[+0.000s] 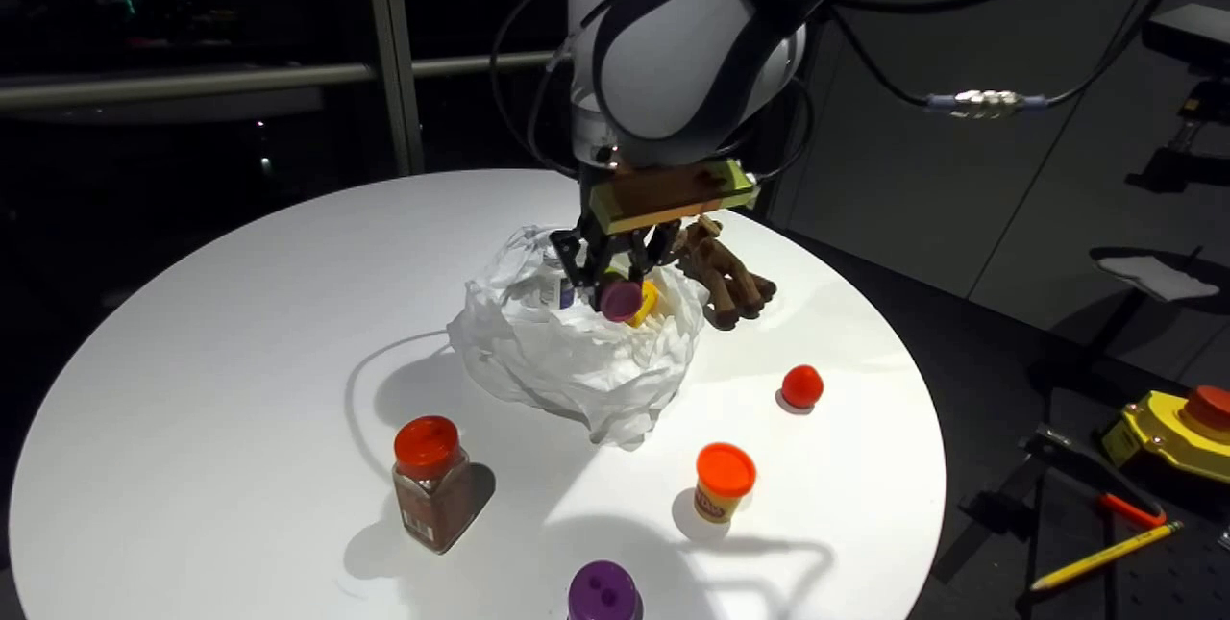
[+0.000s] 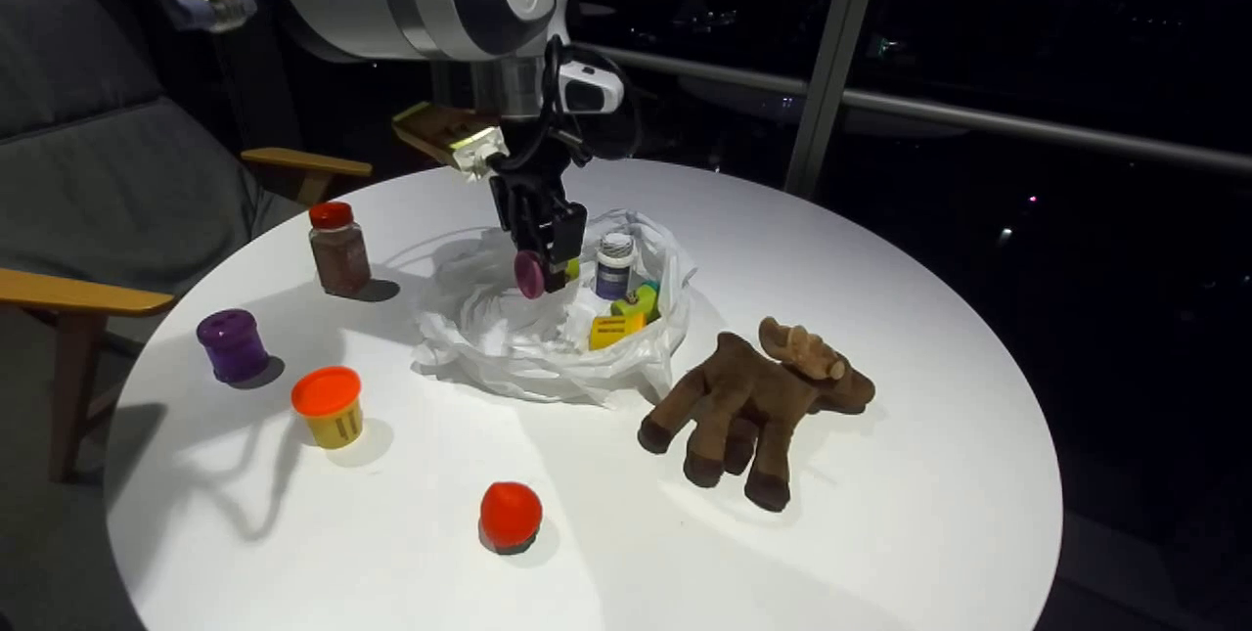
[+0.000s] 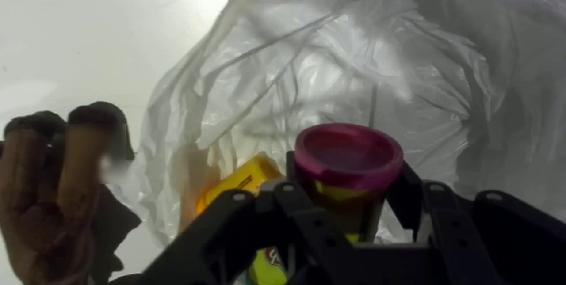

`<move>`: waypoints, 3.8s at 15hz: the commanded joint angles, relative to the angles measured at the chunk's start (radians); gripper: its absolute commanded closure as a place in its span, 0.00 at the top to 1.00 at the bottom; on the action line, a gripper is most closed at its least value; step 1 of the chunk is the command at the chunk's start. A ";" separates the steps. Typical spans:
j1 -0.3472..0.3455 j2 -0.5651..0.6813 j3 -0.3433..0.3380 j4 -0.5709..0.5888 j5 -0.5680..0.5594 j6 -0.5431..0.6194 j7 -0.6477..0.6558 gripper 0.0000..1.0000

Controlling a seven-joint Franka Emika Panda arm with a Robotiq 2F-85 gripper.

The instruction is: Remove all the contents from the white plastic bag and put them on the table one at a time

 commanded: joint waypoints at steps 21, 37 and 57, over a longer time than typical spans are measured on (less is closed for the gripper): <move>-0.003 -0.174 0.021 -0.426 -0.160 0.041 -0.017 0.88; -0.065 0.049 0.071 0.028 0.226 -0.073 0.370 1.00; -0.114 0.185 -0.025 0.177 0.195 -0.039 0.636 1.00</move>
